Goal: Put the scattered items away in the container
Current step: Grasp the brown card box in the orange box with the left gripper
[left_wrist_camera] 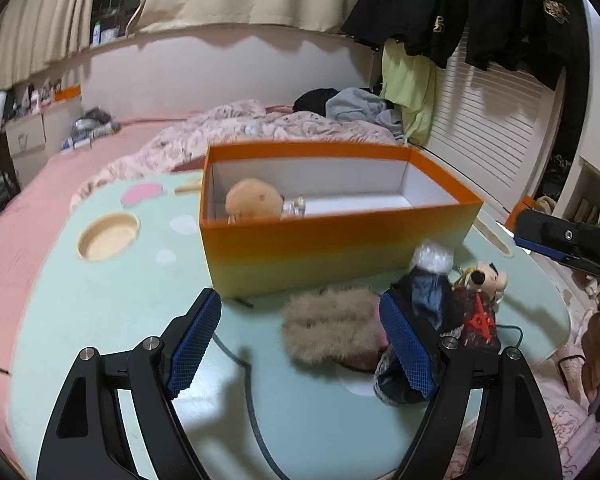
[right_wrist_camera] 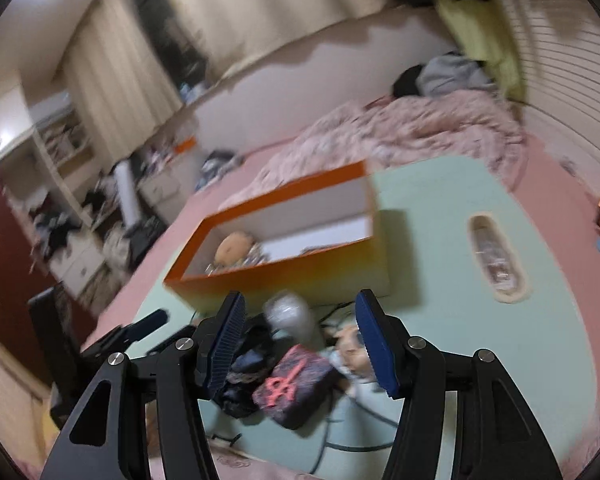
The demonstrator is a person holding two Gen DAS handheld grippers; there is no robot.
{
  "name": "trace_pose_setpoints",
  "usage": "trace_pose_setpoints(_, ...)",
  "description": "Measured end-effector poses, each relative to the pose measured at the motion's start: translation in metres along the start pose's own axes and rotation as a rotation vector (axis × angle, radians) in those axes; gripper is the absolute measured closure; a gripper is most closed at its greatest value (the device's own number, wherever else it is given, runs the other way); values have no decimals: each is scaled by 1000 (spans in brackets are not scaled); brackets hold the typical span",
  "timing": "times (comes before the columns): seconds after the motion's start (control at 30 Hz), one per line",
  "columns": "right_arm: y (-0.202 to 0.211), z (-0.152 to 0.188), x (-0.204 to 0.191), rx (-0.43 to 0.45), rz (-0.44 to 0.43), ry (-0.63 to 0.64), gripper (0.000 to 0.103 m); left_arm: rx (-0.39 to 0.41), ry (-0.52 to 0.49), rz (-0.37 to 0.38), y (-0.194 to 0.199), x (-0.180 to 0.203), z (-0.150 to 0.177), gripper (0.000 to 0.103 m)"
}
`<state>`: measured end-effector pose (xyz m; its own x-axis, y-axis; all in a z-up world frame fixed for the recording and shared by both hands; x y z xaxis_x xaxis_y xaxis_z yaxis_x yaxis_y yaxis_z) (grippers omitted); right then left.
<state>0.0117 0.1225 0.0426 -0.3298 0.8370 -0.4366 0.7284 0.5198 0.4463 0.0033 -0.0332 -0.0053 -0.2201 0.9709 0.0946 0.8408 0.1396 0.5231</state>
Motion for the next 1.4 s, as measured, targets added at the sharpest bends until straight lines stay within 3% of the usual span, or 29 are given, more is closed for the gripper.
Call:
trace_pose_setpoints(0.07, 8, -4, 13, 38, 12, -55, 46, 8, 3, -3, 6, 5, -20, 22)
trace_pose_setpoints(0.17, 7, -3, 19, 38, 0, -94, 46, -26, 18, 64, 5, 25, -58, 22)
trace_pose_setpoints(0.3, 5, 1, 19, 20, -18, -108, 46, -226, -13, 174, -41, 66, -89, 22)
trace_pose_setpoints(0.43, 8, 1, 24, 26, -26, -137, 46, -484, 16, 194, -109, 87, -81, 22)
trace_pose_setpoints(0.63, 9, 3, 29, 18, -35, -162, 46, -668, -13, 166, -153, 108, -53, 22)
trace_pose_setpoints(0.77, 9, 3, 28, 15, -39, -165, 46, -689, -60, 119, -159, 112, -42, 22)
trace_pose_setpoints(0.93, 8, 4, 28, 14, -41, -169, 46, -684, -61, 136, -160, 112, -37, 23)
trace_pose_setpoints(1.07, 8, 5, 26, 7, -42, -170, 46, -681, -52, 165, -156, 107, -40, 42)
trace_pose_setpoints(1.1, 8, 5, 26, 7, -42, -172, 46, -682, -49, 166, -157, 105, -41, 42)
trace_pose_setpoints(1.27, 7, 4, 30, 6, -41, -178, 46, -655, -29, 172, -159, 95, -46, 42)
trace_pose_setpoints(1.4, 6, 4, 30, 3, -41, -179, 46, -572, 13, 184, -148, 82, -71, 42)
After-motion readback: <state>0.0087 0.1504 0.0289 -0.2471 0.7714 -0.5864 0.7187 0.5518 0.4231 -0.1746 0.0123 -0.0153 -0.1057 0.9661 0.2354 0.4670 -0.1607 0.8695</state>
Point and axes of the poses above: each gripper's, at about its wrist camera, not at the fingertips, and y roughly against the way its jaws point, x to its right, z to its underside, the point moved 9 cm from there along -y, roughly the way its jaws point, and after that the axes turned 3 degrees about x, right-handed, at the moved point
